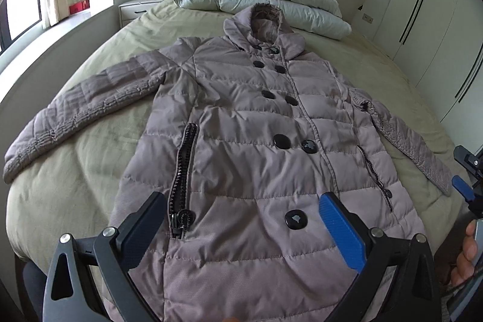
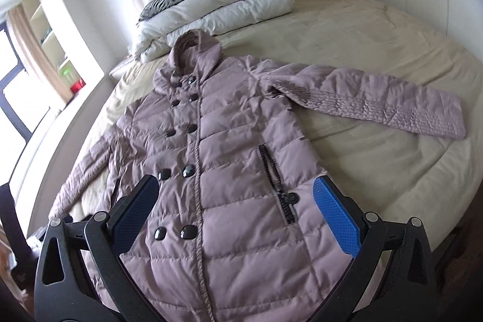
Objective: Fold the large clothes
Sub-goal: 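Grasp the sleeve cuff with the right gripper and fold it across the coat body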
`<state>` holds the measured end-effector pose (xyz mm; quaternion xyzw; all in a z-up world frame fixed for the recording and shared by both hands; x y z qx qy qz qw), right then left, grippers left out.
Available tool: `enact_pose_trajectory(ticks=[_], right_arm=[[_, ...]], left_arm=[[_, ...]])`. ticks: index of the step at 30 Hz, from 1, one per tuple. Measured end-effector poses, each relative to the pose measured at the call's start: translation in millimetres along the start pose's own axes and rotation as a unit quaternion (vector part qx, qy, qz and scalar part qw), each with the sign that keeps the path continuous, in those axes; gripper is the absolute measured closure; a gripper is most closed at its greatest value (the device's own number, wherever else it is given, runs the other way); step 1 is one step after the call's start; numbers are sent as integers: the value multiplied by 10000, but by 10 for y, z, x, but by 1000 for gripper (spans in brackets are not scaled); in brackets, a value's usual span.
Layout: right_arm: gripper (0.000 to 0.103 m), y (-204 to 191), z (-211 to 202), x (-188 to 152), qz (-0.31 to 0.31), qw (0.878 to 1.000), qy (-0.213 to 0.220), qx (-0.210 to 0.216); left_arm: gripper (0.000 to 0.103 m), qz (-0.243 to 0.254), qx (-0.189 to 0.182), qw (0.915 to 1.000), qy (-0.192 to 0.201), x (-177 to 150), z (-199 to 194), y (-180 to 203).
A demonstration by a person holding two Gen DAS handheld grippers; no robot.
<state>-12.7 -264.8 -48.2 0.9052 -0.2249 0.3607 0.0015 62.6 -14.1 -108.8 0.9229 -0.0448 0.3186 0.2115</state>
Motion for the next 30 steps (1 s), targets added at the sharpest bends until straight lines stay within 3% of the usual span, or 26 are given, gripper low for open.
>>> enact_pose_trajectory(ticks=[3,5,7,10,13,15,21,25,26,29,30], right_arm=[[0,817,188,216,1151,9933,87,78],[0,1400,341,267,1973,9802,146,128],[0,1968,487,266,2763,9606,169,236],[5,2708,710,242,3777,9240,240,558],[15,3124,1004,181,4429,8912,-57,981],[18,3263,1170,161,4660,8777,-166,1106],[29,3770,1516,185,5074,8586,-164,714],[32,4131,1649,331,5289,8466,79,600],[38,4204,1689,360,5285,8470,83,562],[73,4364,1794,417,5116,8589,-45,237],[76,4393,1817,432,5039,8635,-93,182]], left_arm=[[0,-286,-517,9982,137,27,53,10],[0,-241,-637,9967,448,93,44,54],[0,-5,-521,9975,484,124,61,126],[0,-17,-438,9990,51,130,189,176],[0,-249,-709,9971,63,159,263,185],[0,-219,-787,9966,56,163,293,229],[2,-130,-919,9957,-60,155,393,317],[13,-138,-1024,9945,-162,128,474,340],[16,-135,-1074,9940,-182,120,490,346],[22,-125,-1158,9930,-205,95,499,355],[22,-128,-1189,9926,-192,93,494,359]])
Point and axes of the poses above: each gripper's, at about its wrist camera, not at the fingertips, and z roughly the way its jaws point, y to its right, x to its top, the point moved 7 cm from there along z, roughly the way its jaws point, and after that the axes turned 12 degrees about -x, right-handed, at the moved point
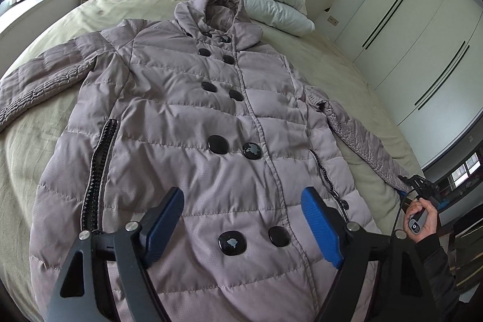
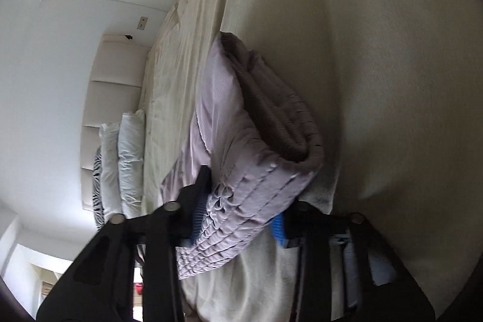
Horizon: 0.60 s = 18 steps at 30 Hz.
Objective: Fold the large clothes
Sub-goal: 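Grasp the sleeve cuff with the right gripper and fold it across the coat body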
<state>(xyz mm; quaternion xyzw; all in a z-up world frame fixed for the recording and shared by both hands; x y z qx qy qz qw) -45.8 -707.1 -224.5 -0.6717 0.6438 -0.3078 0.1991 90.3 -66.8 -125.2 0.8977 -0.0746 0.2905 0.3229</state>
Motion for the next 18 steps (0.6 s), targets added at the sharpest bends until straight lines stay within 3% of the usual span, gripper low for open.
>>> enact_pose_trajectory(ticks=[5,9,12,14,18], right_arm=[[84,-481,-306,-63,-1115,9920,518,-272],[85,-1356,-684,-553,-2519,9635,903,9],[85,-2064,-857,-1281,-3793,9196,986,264],[85,-2442,-895,-1890,-4601,8821,934,386],[85,-2786,-758,-3050,-5778,8124,652,442]], left_arm=[[22,-53,-126,9998,112,20,-58,-15],[22,-153,-185,9994,238,29,-155,-84],[22,-220,-190,9989,357,38,-268,-166],[22,-266,-184,9984,453,43,-363,-231],[22,-409,-151,9973,598,51,-526,-408]])
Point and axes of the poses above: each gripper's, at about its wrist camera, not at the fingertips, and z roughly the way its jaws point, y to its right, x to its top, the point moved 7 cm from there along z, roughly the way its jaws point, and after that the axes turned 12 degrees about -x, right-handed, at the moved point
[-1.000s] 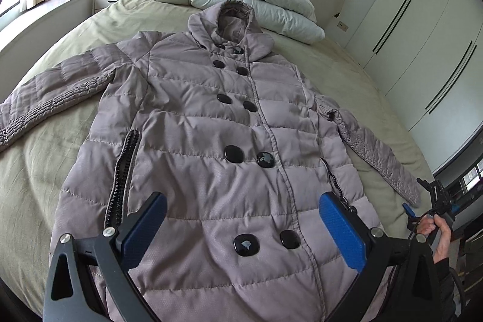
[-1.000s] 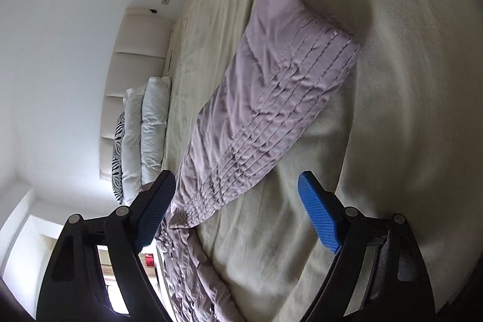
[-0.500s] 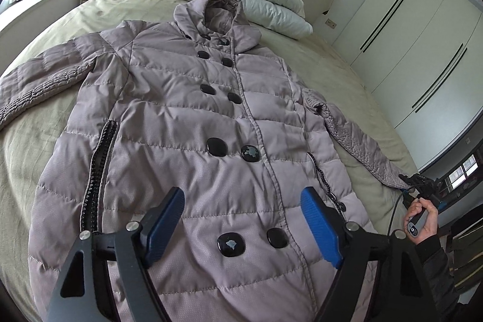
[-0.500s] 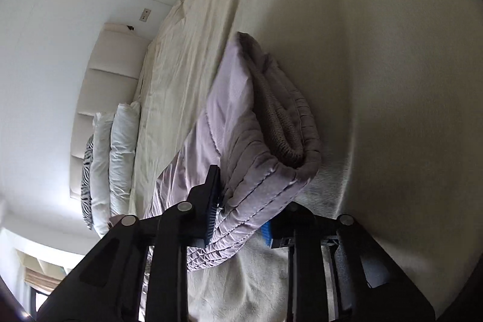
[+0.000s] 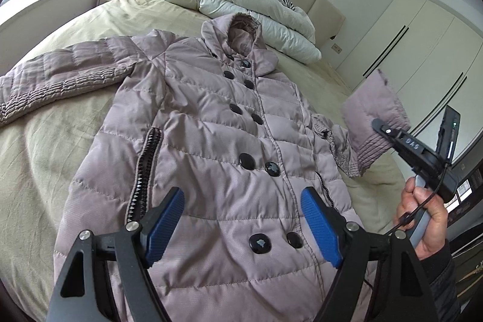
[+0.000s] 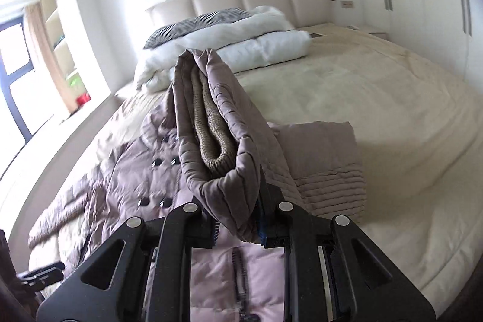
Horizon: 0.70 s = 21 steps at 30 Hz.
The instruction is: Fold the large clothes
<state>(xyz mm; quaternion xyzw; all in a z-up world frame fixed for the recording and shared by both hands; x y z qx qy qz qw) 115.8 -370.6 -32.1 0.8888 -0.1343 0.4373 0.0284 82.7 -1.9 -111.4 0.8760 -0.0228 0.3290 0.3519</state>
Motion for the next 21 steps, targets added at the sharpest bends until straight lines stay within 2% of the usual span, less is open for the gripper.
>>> enact_pose_trajectory(ticks=[4,8,10,11,12,13,14,18,21], right_arm=[[82,-823,238,-388,-516,9978,-422,35],[75,-1263,505,-934,-699,9927,-935,-289],[75,-1361,529,-1297,-986,9899,-890,-490],[71,-1403,564,-1400,-1101,9893,-775,-565],[50,-1424,543,-1419,-1146,9893,-708,-558],[34,-1453,522,-1445,-1139,9900,-713,-431],[12,-1509,516,-1509,-1109,9907,-750,-250],[11,-1693,473,-1550,-1307,9885,-765,24],[11,-1570,244,-1506,-872,9932,-698,318]], left_arm=[[22,-195,46,9998,84,6,-119,-219],[20,-340,50,9993,110,10,-158,-373],[19,-378,27,9992,86,11,-138,-389],[17,-395,3,9992,69,10,-118,-387],[17,-403,-19,9992,54,7,-94,-376],[16,-410,-43,9991,30,9,-58,-362],[16,-410,-84,9991,2,4,-22,-338],[16,-388,-295,9987,-137,-6,151,-175],[16,-372,-605,9970,-315,17,377,34]])
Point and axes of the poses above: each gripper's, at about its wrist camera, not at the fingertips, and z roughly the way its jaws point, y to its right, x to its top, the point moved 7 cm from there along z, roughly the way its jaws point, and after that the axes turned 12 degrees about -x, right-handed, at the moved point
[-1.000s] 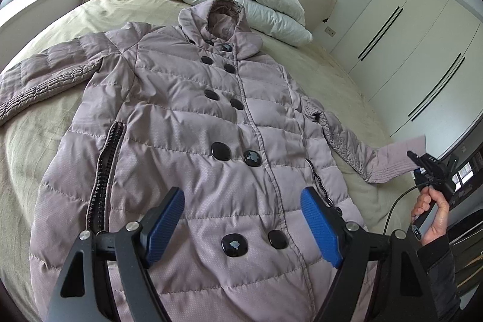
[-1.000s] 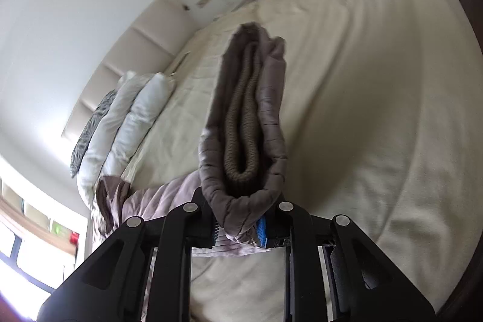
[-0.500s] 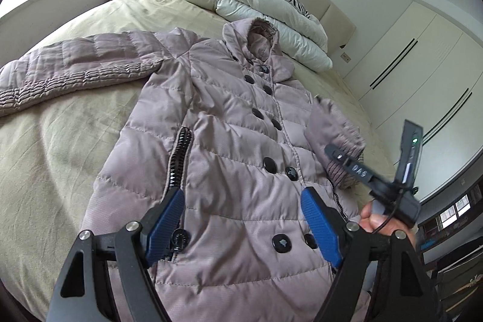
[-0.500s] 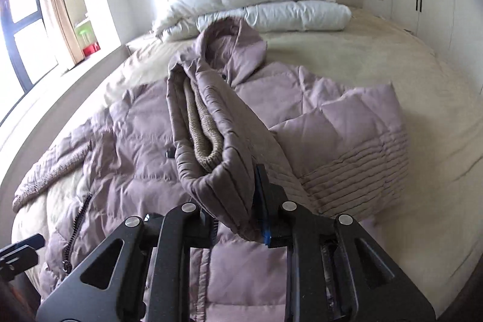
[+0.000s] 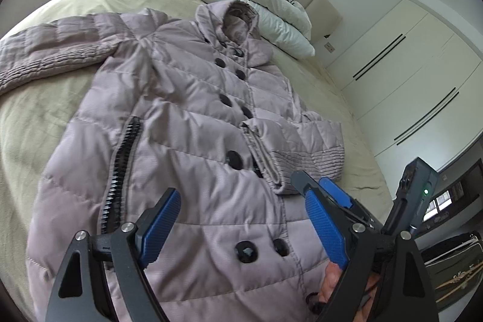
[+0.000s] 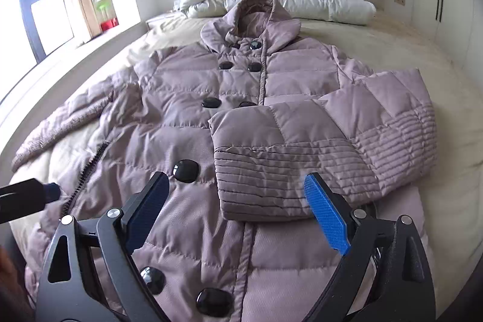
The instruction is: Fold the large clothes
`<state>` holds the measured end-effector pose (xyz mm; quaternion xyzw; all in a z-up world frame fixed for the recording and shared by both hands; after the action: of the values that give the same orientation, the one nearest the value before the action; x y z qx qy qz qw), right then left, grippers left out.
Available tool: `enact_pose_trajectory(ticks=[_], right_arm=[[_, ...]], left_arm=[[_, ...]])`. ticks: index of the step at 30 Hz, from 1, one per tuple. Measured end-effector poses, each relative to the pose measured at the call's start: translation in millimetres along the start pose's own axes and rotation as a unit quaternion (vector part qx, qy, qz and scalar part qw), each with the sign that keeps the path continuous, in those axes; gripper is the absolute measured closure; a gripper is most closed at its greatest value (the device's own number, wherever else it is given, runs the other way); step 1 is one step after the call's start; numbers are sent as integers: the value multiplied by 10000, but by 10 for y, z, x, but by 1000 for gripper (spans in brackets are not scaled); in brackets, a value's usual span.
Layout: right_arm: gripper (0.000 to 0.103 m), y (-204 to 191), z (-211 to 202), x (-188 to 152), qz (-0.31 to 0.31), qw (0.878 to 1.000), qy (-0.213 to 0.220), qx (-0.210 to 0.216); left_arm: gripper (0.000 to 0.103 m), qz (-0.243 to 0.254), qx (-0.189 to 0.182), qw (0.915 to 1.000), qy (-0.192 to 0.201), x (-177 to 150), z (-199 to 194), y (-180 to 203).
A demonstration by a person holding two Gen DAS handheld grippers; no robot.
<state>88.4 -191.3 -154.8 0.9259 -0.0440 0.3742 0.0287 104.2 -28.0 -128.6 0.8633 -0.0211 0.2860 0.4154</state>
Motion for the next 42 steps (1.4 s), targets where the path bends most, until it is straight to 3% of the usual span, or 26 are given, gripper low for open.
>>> enact_pose_trajectory(ticks=[3,6,8,10,12,15,16,17,23,28,31,35,42], right_arm=[[11,314,-170,-42,957,9924,-133,758],[11,693,-168,-120,2012,9661,-445,1552],[11,919,-133,-181,2539,9474,-523,1875],[11,1067,-59,-252,2943,9302,-631,2101],[11,1166,30,-339,3165,9206,-758,2159],[14,1210,143,-451,3218,9174,-880,2170],[14,1204,168,-475,3206,9174,-891,2181],[14,1197,182,-483,3180,9184,-878,2185],[14,1193,202,-490,3134,9184,-872,2252],[14,1303,152,-481,3423,9063,-877,2317],[14,1413,165,-455,3852,8838,-965,2473],[14,1580,217,-323,4552,8402,-910,2804],[14,1761,563,-19,5488,7697,-883,3141]], left_arm=[[16,-112,-330,9990,-283,31,390,153],[18,-286,-435,9965,-650,27,829,219],[19,-484,-602,9929,-906,0,1087,243],[21,-649,-545,9908,-1059,-24,1279,215],[28,-818,-561,9889,-1105,-31,1412,186],[51,-840,-345,9896,-1117,-12,1524,132],[69,-868,-290,9891,-1151,-15,1560,105],[74,-929,-275,9881,-1197,-21,1592,66],[87,-835,-371,9898,-1095,96,1539,95],[91,-514,-603,9952,-583,639,1098,323],[92,-213,-589,9979,-135,1059,748,456],[92,47,-474,9979,446,1528,329,477],[92,-102,-309,9944,1007,2013,-83,68]])
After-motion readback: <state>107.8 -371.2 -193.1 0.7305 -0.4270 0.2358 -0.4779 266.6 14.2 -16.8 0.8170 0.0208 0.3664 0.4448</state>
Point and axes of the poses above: each gripper's, at about its wrist camera, not at the fingertips, and z roughly the way its jaws point, y to its right, x to its top, the point moved 7 cm from there along z, roughly the way its jaws point, and after that the axes turned 12 degrees about -x, right-handed, at the moved point
